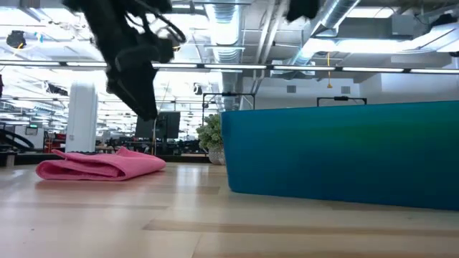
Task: Fold microfiber towels
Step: Stack the folded pink microfiber cloth into the blue bin
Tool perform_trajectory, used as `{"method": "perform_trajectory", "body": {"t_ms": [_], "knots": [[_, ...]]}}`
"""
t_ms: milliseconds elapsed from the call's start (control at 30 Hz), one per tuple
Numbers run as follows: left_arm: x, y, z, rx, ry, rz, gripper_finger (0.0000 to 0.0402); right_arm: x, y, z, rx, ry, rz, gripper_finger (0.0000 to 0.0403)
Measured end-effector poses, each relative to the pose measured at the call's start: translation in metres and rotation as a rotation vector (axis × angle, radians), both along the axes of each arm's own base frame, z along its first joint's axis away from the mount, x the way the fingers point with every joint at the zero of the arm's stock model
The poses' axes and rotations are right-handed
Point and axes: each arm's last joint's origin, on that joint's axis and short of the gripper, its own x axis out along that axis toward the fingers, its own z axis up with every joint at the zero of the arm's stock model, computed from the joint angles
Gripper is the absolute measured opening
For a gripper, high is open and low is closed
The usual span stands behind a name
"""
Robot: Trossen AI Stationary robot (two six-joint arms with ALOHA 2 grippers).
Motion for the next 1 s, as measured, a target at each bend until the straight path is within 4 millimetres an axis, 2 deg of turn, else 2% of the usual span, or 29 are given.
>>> {"method": "perform_trajectory", "body": {"t_ms": [100, 233, 433, 567, 700, 1000], "knots": [[0.000, 0.028, -0.004, -0.020, 0.075, -0.051, 0.0251, -0.029, 0.007, 0.019, 0.013, -0.057, -0.031, 0.0029], [-0.006, 0.058, -0.007, -0.017, 0.153, -0.091, 0.0264, -0.068, 0.016, 0.033, 0.031, -0.121, -0.085, 0.0024], [-0.007, 0.075, -0.007, -0.059, 0.141, -0.199, 0.0266, -0.110, 0.023, 0.034, 0.011, -0.184, -0.181, 0.0022], [-0.008, 0.077, -0.009, -0.059, 0.137, -0.249, 0.0266, -0.127, 0.025, 0.027, 0.016, -0.197, -0.213, 0.0026], [-0.015, 0.077, -0.024, -0.117, 0.143, -0.283, 0.0266, -0.136, 0.025, 0.018, 0.027, -0.190, -0.229, 0.0027], [-0.029, 0.074, -0.054, -0.152, 0.146, -0.282, 0.0266, -0.140, 0.024, -0.004, 0.020, -0.142, -0.234, 0.0028]]}}
